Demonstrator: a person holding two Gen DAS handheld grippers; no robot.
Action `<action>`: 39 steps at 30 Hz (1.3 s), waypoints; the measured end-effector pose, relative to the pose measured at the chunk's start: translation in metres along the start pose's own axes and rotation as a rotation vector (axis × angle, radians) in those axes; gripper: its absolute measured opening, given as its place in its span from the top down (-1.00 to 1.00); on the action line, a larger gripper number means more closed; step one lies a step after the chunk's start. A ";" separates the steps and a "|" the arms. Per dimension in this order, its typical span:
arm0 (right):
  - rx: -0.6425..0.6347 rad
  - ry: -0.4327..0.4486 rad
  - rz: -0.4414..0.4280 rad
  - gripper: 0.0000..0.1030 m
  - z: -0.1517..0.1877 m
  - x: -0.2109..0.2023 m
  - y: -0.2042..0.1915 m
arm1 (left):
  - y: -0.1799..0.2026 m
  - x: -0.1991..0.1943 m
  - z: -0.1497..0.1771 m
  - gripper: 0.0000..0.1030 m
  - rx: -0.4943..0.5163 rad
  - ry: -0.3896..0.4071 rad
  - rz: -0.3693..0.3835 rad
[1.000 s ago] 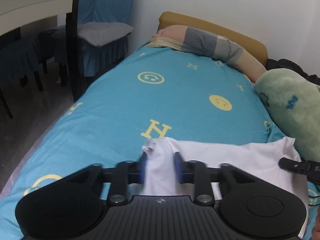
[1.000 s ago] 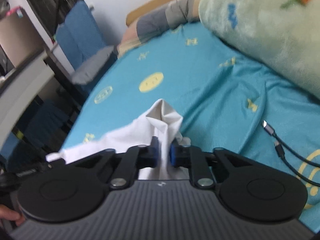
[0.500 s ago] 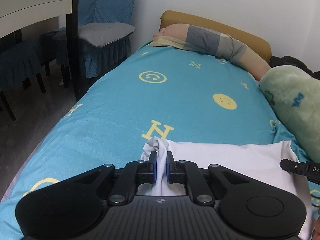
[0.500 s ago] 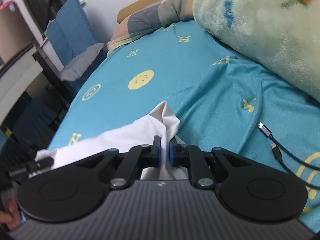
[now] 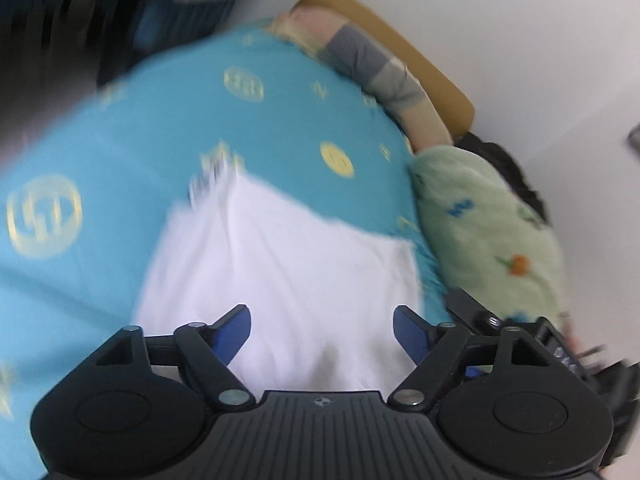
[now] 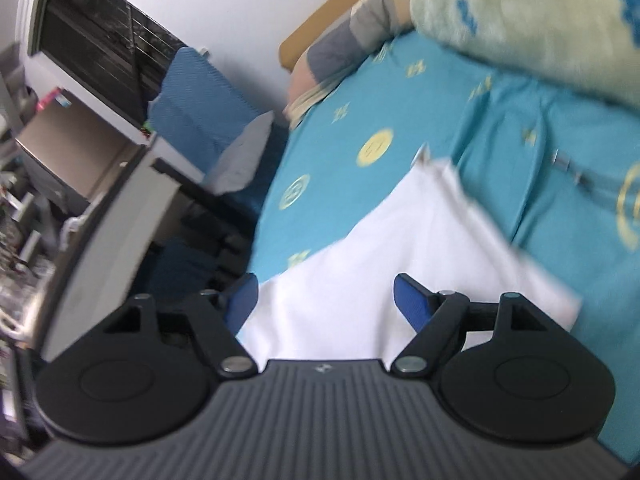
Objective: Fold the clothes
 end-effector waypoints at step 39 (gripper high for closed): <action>0.590 0.080 0.058 0.69 0.038 0.006 0.082 | -0.043 0.003 -0.013 0.73 -0.469 0.097 0.085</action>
Point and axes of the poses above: each gripper's, at about its wrist camera, not at the fingertips, and x roughly the way its jaws point, y to its right, z to its underside, the point moved 9 cm from there along x, roughly the way its jaws point, and after that the axes turned 1 degree about y, right-handed, at the moved point
